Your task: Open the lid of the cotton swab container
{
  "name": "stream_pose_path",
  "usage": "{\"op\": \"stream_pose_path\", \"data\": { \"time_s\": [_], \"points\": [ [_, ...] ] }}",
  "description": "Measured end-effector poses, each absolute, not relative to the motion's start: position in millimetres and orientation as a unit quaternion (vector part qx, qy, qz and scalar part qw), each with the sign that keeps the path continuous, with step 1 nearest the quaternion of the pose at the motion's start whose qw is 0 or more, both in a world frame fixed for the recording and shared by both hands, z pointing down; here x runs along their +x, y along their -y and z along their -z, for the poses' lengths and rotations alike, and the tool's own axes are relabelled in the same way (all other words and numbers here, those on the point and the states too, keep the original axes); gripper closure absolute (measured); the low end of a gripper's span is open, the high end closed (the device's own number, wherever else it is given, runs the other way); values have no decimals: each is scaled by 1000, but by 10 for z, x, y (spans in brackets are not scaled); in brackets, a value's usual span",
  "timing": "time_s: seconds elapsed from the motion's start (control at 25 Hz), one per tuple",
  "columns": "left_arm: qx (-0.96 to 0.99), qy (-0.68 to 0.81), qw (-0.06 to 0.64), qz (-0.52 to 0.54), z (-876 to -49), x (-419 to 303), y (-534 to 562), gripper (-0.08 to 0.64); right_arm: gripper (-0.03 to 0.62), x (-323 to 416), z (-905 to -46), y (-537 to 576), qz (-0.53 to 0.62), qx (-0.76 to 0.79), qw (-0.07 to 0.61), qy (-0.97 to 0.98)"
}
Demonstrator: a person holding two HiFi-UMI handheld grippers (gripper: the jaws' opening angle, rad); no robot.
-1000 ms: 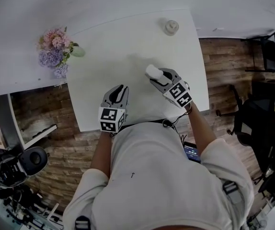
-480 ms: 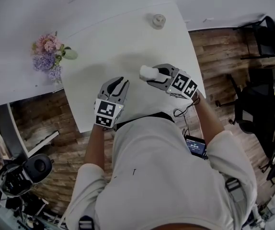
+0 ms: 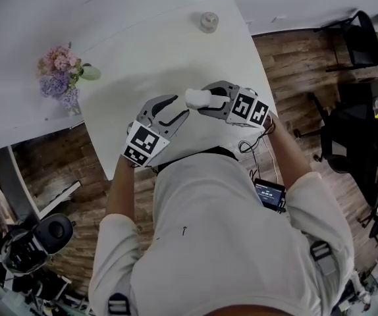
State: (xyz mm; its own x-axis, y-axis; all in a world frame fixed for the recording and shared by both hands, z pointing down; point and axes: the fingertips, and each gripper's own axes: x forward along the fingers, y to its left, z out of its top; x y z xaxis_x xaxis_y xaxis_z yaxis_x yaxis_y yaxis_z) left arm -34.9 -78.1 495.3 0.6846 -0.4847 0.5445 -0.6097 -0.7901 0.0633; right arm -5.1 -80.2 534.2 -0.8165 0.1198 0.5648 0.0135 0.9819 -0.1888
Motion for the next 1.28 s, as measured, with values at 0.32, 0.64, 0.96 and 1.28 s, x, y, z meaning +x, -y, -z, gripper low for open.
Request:
{"op": "stream_pose_path", "data": {
  "time_s": [0.32,0.64,0.96,1.28],
  "points": [
    [927,253,112,-254,-4907,-168,715,314,396,-52,-5310,607,-60,-76,310,946],
    [930,228,100,-269,-4913,-65,651,304,396,-61,-5303,518,-35,-94,318,943],
    [929,221,81,-287,-4920,19,621,304,396,-65,-5294,468,-18,-109,320,941],
    [930,213,77,-289,-4907,20,622,308,396,-62,-5293,475,-1,-109,318,942]
  ]
}}
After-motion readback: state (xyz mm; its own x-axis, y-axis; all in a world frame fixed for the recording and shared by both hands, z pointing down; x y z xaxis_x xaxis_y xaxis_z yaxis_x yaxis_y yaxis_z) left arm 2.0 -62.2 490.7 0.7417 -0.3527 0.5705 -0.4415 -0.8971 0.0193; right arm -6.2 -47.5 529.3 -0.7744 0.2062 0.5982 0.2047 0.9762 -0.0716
